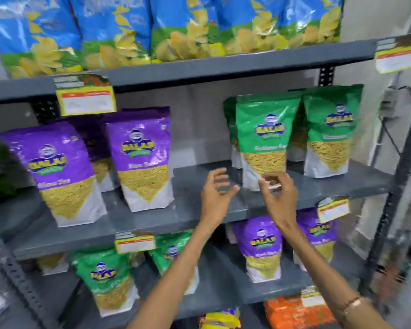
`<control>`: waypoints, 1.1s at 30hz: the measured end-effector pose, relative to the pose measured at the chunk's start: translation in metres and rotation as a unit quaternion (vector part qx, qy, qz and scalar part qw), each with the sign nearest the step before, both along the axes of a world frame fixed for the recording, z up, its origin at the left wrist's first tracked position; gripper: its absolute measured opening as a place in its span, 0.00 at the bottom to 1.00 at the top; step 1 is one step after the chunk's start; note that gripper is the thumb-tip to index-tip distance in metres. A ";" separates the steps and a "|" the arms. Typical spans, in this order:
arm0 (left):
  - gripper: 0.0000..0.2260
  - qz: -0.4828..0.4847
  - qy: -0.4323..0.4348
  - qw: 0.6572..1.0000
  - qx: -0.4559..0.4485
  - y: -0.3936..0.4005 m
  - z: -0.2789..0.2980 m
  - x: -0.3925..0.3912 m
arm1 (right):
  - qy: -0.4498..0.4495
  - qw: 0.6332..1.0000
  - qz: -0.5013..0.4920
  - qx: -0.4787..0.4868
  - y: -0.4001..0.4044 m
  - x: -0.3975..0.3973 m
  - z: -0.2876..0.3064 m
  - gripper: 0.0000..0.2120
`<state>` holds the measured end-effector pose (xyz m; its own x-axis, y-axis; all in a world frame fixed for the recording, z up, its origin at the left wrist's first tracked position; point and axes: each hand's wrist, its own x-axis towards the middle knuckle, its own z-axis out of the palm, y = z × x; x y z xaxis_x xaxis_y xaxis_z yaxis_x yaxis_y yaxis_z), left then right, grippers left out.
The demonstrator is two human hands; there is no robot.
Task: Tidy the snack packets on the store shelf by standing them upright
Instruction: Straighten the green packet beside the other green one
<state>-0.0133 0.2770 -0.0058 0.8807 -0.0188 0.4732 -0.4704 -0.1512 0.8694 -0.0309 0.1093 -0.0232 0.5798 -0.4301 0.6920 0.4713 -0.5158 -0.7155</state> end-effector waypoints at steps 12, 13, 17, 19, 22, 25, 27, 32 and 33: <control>0.40 0.042 0.090 0.995 -0.006 -0.101 -0.012 0.071 | 0.287 0.922 0.225 -0.133 -0.130 0.089 0.009 0.58; 0.38 0.049 0.088 0.995 -0.005 -0.100 -0.013 0.074 | 0.285 0.919 0.246 -0.115 -0.132 0.099 0.004 0.60; 0.35 0.069 0.091 0.993 -0.008 -0.103 -0.013 0.072 | 0.281 0.908 0.291 -0.111 -0.140 0.112 -0.004 0.46; 0.34 0.058 0.091 0.994 -0.012 -0.104 -0.015 0.073 | 0.270 0.918 0.259 -0.127 -0.138 0.098 0.003 0.36; 0.33 0.041 0.100 0.994 -0.025 -0.106 -0.015 0.068 | 0.258 0.926 0.239 -0.139 -0.136 0.089 0.005 0.30; 0.33 0.019 0.103 0.994 -0.033 -0.106 -0.014 0.066 | 0.247 0.930 0.230 -0.144 -0.136 0.086 0.004 0.33; 0.33 0.008 0.104 0.994 -0.031 -0.106 -0.015 0.066 | 0.240 0.935 0.216 -0.149 -0.137 0.086 0.001 0.34; 0.33 0.003 0.112 0.994 -0.016 -0.108 -0.014 0.063 | 0.251 0.933 0.210 -0.148 -0.138 0.085 0.003 0.36; 0.35 -0.004 0.118 0.993 -0.012 -0.107 -0.013 0.062 | 0.253 0.932 0.215 -0.144 -0.138 0.083 0.005 0.38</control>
